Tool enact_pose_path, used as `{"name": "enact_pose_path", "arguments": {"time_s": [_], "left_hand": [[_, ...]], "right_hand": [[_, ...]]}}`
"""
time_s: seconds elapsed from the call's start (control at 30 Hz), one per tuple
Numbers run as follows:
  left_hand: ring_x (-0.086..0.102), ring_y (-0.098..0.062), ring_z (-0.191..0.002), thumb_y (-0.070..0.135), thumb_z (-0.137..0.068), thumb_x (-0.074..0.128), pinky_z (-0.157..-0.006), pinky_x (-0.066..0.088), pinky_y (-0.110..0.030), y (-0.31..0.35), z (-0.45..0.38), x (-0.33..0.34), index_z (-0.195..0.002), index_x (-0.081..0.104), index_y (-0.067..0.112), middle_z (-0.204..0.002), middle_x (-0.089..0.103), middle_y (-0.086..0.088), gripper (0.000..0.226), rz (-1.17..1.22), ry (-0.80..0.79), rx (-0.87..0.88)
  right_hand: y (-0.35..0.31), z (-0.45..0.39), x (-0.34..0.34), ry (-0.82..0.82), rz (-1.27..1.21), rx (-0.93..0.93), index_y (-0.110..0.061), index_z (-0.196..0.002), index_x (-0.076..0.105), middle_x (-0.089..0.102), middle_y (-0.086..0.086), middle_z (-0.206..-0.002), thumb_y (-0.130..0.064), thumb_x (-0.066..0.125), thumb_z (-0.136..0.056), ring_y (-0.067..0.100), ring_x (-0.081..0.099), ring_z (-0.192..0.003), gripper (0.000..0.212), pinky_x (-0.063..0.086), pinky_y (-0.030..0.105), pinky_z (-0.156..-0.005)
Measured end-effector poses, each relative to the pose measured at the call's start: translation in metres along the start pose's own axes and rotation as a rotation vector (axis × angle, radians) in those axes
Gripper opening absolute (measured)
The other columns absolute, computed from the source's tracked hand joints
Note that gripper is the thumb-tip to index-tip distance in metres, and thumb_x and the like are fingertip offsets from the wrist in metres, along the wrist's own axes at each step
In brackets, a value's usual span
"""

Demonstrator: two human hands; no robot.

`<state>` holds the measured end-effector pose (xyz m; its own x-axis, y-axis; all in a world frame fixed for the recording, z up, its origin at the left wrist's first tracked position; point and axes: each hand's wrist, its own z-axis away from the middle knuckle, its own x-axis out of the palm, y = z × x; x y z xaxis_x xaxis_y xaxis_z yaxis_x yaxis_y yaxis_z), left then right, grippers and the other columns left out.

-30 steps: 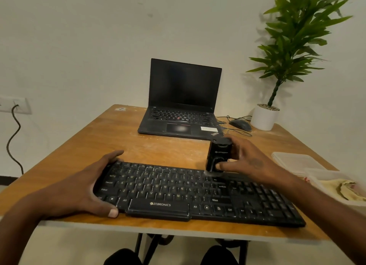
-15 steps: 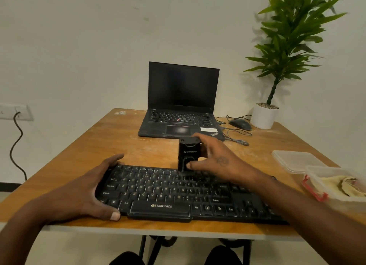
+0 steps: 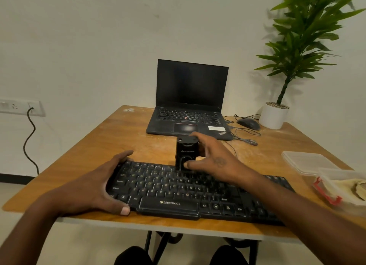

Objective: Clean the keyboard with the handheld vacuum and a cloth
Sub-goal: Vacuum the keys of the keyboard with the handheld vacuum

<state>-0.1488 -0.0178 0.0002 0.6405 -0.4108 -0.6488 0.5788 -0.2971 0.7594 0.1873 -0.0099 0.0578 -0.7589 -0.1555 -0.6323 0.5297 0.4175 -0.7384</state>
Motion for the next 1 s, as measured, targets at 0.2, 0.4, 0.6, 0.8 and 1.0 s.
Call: {"name": "enact_pose_path", "arguments": {"time_s": [0.2,0.4,0.6,0.8,1.0], "left_hand": [[0.045,0.017,-0.128,0.062,-0.052,0.099,-0.097,0.047,-0.014,-0.002,0.0,0.001,-0.147,0.005,0.077,-0.15,0.032,0.038,0.134,0.006,0.001,0.004],[0.044,0.021,-0.125,0.062,-0.053,0.099,-0.097,0.046,-0.014,-0.005,-0.003,0.002,-0.147,0.004,0.077,-0.148,0.032,0.04,0.135,-0.001,0.009,0.01],[0.047,0.014,-0.127,0.059,-0.054,0.1,-0.099,0.047,-0.017,-0.005,-0.002,0.0,-0.146,0.004,0.078,-0.149,0.032,0.038,0.134,-0.004,0.0,0.005],[0.046,0.018,-0.126,0.045,-0.063,0.101,-0.095,0.047,-0.009,-0.006,-0.002,0.001,-0.147,0.004,0.076,-0.146,0.031,0.041,0.131,0.002,-0.001,-0.001],[0.042,0.021,-0.128,0.053,-0.059,0.1,-0.099,0.043,-0.01,-0.008,-0.002,0.002,-0.147,0.001,0.075,-0.142,0.03,0.047,0.135,-0.006,0.012,-0.004]], "right_hand": [[-0.002,-0.003,-0.004,-0.014,-0.014,0.016,-0.04,-0.118,0.055,0.069,-0.011,-0.117,-0.009,0.079,-0.083,-0.001,0.065,-0.108,0.053,0.058,0.021,-0.084],[0.015,0.03,-0.042,0.051,0.041,0.141,-0.046,-0.118,0.05,0.063,-0.016,-0.12,-0.014,0.081,-0.082,-0.009,0.06,-0.108,0.057,0.046,0.017,-0.084],[0.005,0.003,-0.005,0.011,0.014,0.034,-0.031,-0.128,0.056,0.067,-0.011,-0.123,-0.013,0.079,-0.083,0.001,0.062,-0.114,0.054,0.054,0.023,-0.088],[-0.019,-0.036,0.04,-0.025,0.024,-0.072,-0.023,-0.121,0.058,0.07,-0.009,-0.112,-0.012,0.08,-0.083,0.002,0.066,-0.103,0.045,0.059,0.027,-0.084],[-0.002,-0.013,0.005,-0.016,0.018,0.023,-0.035,-0.123,0.055,0.067,-0.012,-0.118,-0.013,0.08,-0.083,-0.004,0.064,-0.108,0.052,0.053,0.013,-0.083]]}}
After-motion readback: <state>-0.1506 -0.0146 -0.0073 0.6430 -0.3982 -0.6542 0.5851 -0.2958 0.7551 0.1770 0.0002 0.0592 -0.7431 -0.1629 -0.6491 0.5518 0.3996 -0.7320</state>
